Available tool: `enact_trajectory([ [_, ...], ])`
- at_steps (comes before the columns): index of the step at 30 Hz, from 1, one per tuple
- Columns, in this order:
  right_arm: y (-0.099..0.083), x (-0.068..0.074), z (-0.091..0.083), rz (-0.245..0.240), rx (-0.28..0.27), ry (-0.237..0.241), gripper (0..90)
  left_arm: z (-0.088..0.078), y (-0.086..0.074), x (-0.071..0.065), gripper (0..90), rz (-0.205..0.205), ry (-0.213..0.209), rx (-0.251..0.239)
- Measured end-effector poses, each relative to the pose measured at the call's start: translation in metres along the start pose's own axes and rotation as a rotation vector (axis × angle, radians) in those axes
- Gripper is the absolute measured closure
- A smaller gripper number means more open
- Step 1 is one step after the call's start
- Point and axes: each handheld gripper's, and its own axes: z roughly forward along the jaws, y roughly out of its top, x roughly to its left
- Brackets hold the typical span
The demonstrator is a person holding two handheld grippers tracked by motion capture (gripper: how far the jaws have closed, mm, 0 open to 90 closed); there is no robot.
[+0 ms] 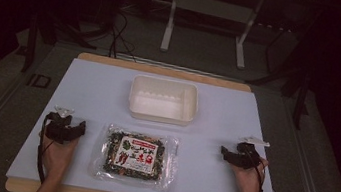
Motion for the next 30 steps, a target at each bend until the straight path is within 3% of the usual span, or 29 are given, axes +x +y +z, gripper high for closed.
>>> enact_trajectory([
  [4, -0.001, -0.001, -0.005, 0.021, -0.016, 0.050, 34.1, -0.003, -0.001, 0.002, 43.9, -0.015, -0.012, -0.047],
  [6, -0.001, 0.000, -0.006, 0.019, -0.017, 0.050, 34.2, -0.003, -0.001, 0.002, 43.8, -0.015, -0.012, -0.047],
  [7, -0.001, 0.006, -0.012, 0.012, -0.026, 0.071, 35.3, -0.005, -0.002, 0.006, 43.9, -0.050, -0.026, -0.064],
  [8, -0.002, 0.009, -0.015, 0.011, -0.033, 0.087, 36.1, -0.005, -0.002, 0.007, 43.8, -0.054, -0.032, -0.060],
  [14, -0.004, 0.033, -0.024, -0.081, -0.032, 0.144, 38.6, -0.005, -0.001, 0.007, 43.8, -0.056, -0.025, -0.060],
  [20, -0.002, 0.061, -0.026, -0.177, -0.012, 0.172, 41.1, -0.004, -0.001, 0.007, 43.8, -0.058, -0.025, -0.057],
  [30, -0.003, 0.091, -0.025, -0.273, 0.014, 0.228, 41.2, -0.003, -0.001, 0.006, 43.2, -0.052, -0.027, -0.041],
])
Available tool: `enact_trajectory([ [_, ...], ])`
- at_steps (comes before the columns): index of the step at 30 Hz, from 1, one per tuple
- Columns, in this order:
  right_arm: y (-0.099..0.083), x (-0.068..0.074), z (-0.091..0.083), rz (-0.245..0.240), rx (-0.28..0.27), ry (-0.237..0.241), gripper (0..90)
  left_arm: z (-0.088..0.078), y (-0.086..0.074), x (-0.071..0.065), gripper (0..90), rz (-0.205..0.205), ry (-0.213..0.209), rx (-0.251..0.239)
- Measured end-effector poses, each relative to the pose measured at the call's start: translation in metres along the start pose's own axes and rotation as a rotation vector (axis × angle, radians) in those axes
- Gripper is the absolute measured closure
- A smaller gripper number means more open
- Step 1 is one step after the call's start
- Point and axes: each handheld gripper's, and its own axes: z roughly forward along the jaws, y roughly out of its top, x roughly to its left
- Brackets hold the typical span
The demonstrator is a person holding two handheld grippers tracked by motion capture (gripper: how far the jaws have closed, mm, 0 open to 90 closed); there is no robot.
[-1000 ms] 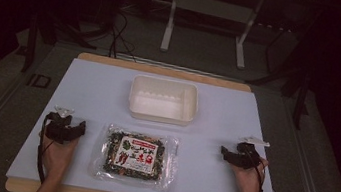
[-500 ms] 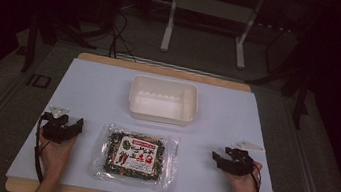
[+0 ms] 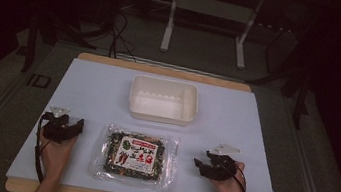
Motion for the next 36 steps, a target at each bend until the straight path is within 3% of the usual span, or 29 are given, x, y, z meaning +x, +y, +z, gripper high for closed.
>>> enact_trajectory([
  [8, 0.003, 0.015, 0.006, -0.058, 0.018, 0.054, 38.4, 0.000, 0.000, 0.000, 43.1, 0.003, 0.004, 0.003],
  [16, 0.000, 0.031, 0.006, -0.124, 0.035, 0.126, 26.9, 0.000, 0.000, -0.001, 43.0, 0.003, 0.004, 0.006],
  [25, -0.005, 0.038, 0.003, -0.200, 0.031, 0.199, 17.5, 0.000, 0.000, -0.001, 42.7, 0.002, 0.002, 0.007],
  [36, -0.013, 0.050, 0.003, -0.301, 0.057, 0.226, 14.4, 0.000, 0.000, -0.001, 42.6, 0.003, 0.004, 0.006],
])
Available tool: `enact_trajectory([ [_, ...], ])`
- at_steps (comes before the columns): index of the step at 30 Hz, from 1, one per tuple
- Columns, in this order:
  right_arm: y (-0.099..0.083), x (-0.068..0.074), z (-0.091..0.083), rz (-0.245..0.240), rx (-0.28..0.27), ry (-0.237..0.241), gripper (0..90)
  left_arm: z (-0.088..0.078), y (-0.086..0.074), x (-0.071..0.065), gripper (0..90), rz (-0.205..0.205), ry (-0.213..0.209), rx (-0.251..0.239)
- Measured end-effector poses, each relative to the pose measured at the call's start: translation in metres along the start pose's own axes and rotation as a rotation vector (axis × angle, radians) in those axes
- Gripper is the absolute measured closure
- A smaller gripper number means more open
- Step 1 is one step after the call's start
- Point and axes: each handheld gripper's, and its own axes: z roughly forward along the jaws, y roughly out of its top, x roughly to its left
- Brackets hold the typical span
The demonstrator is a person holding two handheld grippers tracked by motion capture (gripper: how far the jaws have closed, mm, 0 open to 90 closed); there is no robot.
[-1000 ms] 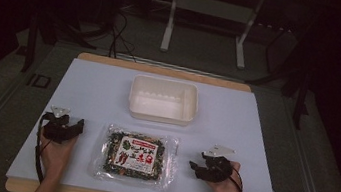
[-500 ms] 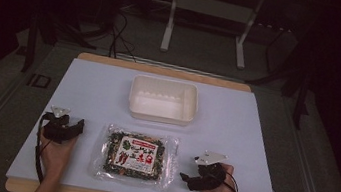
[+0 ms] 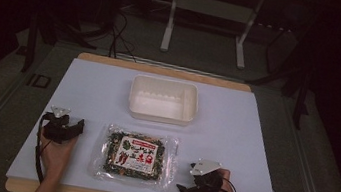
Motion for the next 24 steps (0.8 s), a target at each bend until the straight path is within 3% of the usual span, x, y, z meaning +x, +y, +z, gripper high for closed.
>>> enact_trajectory([
  [3, 0.004, 0.004, 0.003, -0.022, -0.002, 0.011, 14.5, 0.000, 0.000, 0.000, 42.4, 0.001, 0.000, 0.000],
  [9, 0.010, 0.004, 0.009, 0.002, -0.028, 0.026, 22.6, 0.000, 0.000, -0.001, 42.2, 0.006, 0.001, 0.002],
  [16, 0.017, 0.000, 0.010, 0.011, -0.072, 0.100, 57.3, 0.000, 0.000, -0.001, 41.8, 0.007, 0.000, 0.006],
  [24, 0.018, -0.008, 0.006, 0.046, -0.120, 0.165, 78.5, 0.001, 0.000, -0.001, 41.6, 0.008, 0.006, 0.010],
])
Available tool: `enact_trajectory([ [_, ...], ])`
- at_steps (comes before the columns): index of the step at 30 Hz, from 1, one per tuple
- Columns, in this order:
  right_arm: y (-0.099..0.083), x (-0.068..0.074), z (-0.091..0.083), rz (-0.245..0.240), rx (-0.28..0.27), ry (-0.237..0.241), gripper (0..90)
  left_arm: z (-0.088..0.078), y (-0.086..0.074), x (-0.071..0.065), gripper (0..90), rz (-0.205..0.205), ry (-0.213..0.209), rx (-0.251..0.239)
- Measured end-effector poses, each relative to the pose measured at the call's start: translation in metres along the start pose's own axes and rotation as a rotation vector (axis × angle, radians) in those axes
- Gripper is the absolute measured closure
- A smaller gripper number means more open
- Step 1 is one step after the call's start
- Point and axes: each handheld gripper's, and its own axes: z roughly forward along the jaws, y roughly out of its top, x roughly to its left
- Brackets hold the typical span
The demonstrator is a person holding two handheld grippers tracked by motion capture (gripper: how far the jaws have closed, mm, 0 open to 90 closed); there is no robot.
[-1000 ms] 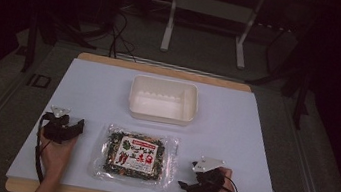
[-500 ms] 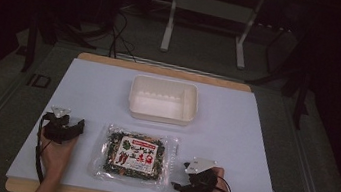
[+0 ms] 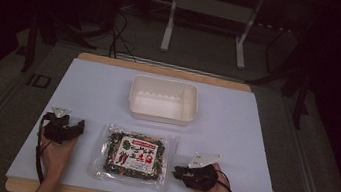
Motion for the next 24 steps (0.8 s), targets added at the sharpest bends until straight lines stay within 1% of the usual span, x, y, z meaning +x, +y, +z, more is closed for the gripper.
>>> enact_trajectory([
  [2, 0.0009, -0.0012, 0.0006, 0.011, -0.009, 0.014, 80.9, 0.0000, 0.0000, -0.0001, 41.6, 0.001, 0.001, 0.001],
  [5, 0.0024, -0.0013, 0.0016, 0.012, -0.015, 0.028, 82.9, 0.0001, -0.0001, 0.0001, 41.6, 0.000, 0.002, 0.004],
  [8, 0.0029, -0.0013, -0.0003, 0.011, -0.026, 0.049, 82.8, 0.0000, -0.0001, 0.0003, 41.6, -0.001, 0.003, 0.005],
  [12, 0.0027, -0.0020, -0.0054, 0.012, -0.043, 0.092, 80.8, 0.0001, -0.0001, 0.0001, 41.6, 0.002, 0.004, 0.008],
  [15, 0.0026, -0.0028, -0.0079, 0.020, -0.061, 0.123, 76.5, 0.0001, -0.0001, -0.0001, 41.6, 0.003, 0.006, 0.009],
  [16, 0.0027, -0.0031, -0.0084, 0.028, -0.064, 0.134, 73.4, 0.0002, -0.0001, -0.0001, 41.6, 0.003, 0.005, 0.009],
  [17, 0.0027, -0.0038, -0.0080, 0.034, -0.058, 0.142, 70.3, 0.0003, -0.0001, -0.0003, 41.6, 0.002, 0.006, 0.012],
  [18, 0.0027, -0.0038, -0.0080, 0.034, -0.058, 0.142, 70.3, 0.0003, -0.0001, -0.0003, 41.6, 0.002, 0.006, 0.012],
  [19, 0.0023, -0.0053, -0.0064, 0.052, -0.041, 0.150, 67.8, 0.0003, -0.0001, -0.0006, 41.6, 0.002, 0.008, 0.010],
  [20, 0.0004, -0.0073, -0.0036, 0.074, -0.028, 0.148, 62.9, 0.0002, -0.0001, -0.0006, 41.6, 0.003, 0.008, 0.010],
  [24, -0.0019, -0.0104, -0.0029, 0.105, -0.019, 0.140, 56.6, 0.0005, -0.0001, -0.0005, 41.5, 0.001, 0.008, 0.010],
])
